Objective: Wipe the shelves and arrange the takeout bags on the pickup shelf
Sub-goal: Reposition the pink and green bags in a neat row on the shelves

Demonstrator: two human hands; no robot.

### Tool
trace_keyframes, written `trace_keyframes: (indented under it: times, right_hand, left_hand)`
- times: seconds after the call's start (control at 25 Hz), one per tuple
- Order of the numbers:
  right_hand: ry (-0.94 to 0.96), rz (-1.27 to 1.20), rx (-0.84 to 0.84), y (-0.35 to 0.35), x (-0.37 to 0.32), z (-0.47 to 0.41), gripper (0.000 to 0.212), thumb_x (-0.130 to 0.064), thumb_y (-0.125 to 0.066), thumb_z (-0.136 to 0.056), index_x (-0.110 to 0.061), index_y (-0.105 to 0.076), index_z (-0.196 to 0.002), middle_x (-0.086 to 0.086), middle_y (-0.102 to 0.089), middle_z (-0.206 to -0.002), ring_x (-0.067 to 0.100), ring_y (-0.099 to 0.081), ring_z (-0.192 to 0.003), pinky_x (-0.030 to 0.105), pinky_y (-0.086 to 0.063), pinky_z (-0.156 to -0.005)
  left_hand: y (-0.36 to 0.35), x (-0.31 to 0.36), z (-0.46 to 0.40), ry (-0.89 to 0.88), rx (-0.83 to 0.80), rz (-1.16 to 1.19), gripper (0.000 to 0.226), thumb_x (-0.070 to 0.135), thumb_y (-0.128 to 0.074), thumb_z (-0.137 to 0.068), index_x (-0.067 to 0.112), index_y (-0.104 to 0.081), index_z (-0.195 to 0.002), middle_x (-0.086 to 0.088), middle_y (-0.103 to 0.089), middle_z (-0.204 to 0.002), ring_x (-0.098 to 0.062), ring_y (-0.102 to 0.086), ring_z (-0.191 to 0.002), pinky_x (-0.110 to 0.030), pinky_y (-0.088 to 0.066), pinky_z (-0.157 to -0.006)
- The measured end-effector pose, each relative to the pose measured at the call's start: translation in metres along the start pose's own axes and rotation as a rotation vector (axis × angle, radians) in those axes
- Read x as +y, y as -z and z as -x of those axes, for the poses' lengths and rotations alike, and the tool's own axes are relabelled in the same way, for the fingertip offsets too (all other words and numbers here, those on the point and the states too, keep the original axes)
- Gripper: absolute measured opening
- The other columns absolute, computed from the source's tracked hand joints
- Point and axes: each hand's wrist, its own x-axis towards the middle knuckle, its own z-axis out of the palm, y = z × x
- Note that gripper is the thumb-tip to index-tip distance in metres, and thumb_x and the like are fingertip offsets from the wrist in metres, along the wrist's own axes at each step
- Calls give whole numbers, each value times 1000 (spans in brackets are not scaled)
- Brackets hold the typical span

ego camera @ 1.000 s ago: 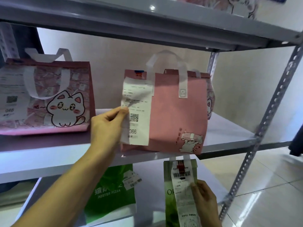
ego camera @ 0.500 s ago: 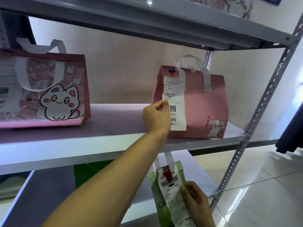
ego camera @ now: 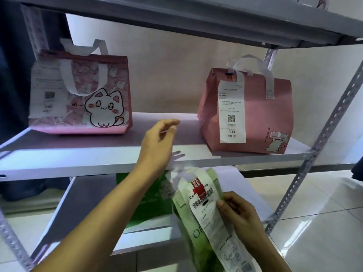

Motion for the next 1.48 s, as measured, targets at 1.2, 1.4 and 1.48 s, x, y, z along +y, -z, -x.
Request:
trace_keyframes:
  times: [1.2,1.4,1.48]
  right_hand:
    - [226,-267,244,-113,-143,-169,10,-28,-62,-100,-28,-65,-109,-4,-79,-98,13,-77,-88,31,-63,-72]
    - [93,-276,209,-130,-87,-154,21,-34,-42,-108,-38,-62,-113,-14,-76,-104,6,-73,-97,23,-58,-76]
    - [7,-244,191,-131,-92,-171,20,-38,-39,-108,-39,-59,-108,-10,-76,-98,13,-74,-91,32,-60,-76]
  left_hand:
    - [40,-5,-6,33,-3,95,51,75,-45,-83,63,-44,-133,26,-59,-133,11,-55,-118,-12,-50,-87]
    - [28,-12,-22,32,-4,52,36,59,-42,-92,59,-47,-128,27,-64,-125,8,-58,-115,-18,-49,-91]
    - [27,-16,-33,79,3,43,24,54,-41,-97,53,-54,-117,20,-67,-119,3,-61,-111,-21,-50,-88]
